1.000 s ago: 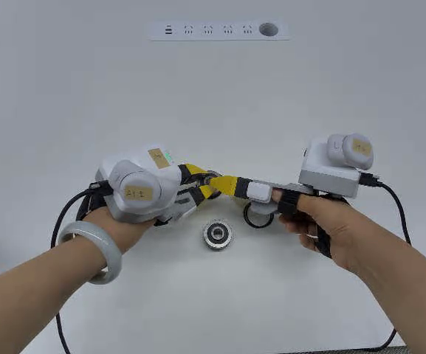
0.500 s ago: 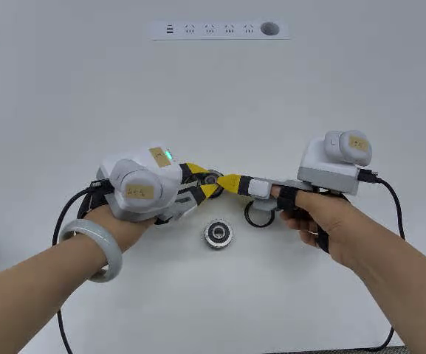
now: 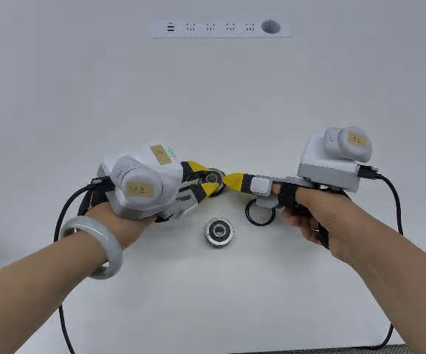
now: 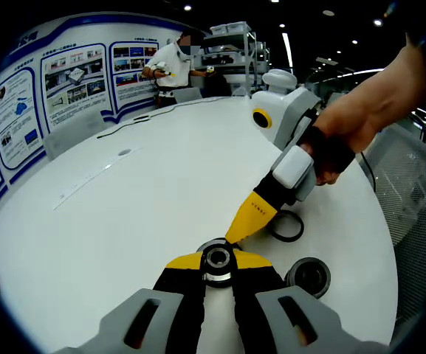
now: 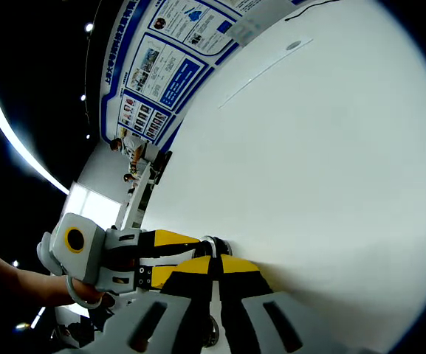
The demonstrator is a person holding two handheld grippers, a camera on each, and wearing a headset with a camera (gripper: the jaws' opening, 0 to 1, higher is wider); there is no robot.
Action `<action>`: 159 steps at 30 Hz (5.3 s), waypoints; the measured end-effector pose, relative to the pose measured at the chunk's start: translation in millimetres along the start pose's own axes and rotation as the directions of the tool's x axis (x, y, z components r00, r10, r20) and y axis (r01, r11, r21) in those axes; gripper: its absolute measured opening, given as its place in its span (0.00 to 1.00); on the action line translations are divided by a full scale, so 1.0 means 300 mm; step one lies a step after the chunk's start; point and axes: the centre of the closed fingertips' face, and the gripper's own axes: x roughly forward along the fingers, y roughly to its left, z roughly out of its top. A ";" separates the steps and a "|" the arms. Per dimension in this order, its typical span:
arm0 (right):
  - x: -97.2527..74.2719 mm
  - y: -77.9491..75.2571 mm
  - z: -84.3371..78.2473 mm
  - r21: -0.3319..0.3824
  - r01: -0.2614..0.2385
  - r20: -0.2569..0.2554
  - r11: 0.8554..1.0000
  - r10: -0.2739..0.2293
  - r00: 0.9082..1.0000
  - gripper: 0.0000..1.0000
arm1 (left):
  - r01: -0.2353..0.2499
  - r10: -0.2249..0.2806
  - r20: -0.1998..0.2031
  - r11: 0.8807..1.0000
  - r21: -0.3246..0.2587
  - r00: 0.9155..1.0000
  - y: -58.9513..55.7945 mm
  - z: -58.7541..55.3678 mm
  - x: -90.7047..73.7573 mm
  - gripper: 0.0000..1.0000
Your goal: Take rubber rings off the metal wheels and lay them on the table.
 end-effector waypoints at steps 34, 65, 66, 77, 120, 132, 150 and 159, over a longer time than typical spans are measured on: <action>-0.018 0.082 -0.001 0.010 -0.068 0.001 0.998 0.068 0.998 0.01 | 0.010 -0.010 -0.001 1.000 0.010 1.000 -0.002 -0.001 0.001 0.13; -0.014 0.059 0.005 0.012 -0.030 0.011 0.999 0.030 0.999 0.02 | -0.003 0.002 0.028 0.999 0.047 1.000 0.006 -0.024 -0.061 0.39; -0.015 0.060 0.006 0.012 -0.032 0.012 0.999 0.032 0.999 0.02 | -0.005 0.004 0.027 0.999 0.044 1.000 0.007 -0.029 -0.063 0.40; -0.022 0.087 0.006 0.008 -0.052 0.017 0.999 0.051 0.999 0.02 | -0.016 0.015 0.031 1.000 0.011 0.999 0.008 -0.046 -0.075 0.53; -0.253 -0.032 -0.098 0.125 0.038 0.093 0.991 -0.050 0.994 0.02 | -0.033 0.035 0.031 0.998 -0.059 0.999 -0.011 -0.075 -0.125 0.66; -0.266 -0.088 -0.122 -0.004 0.150 0.048 0.989 -0.150 0.988 0.09 | -0.032 0.034 0.031 0.998 -0.060 0.999 -0.004 -0.079 -0.122 0.65; -0.249 -0.069 -0.060 -0.073 0.145 0.079 0.987 -0.139 0.987 0.18 | -0.029 0.032 0.051 0.998 -0.048 0.998 0.002 -0.054 -0.115 0.53; -0.195 -0.032 -0.023 -0.092 0.113 0.068 0.989 -0.107 0.992 0.18 | -0.022 0.024 0.058 0.999 -0.042 0.998 -0.003 -0.035 -0.099 0.47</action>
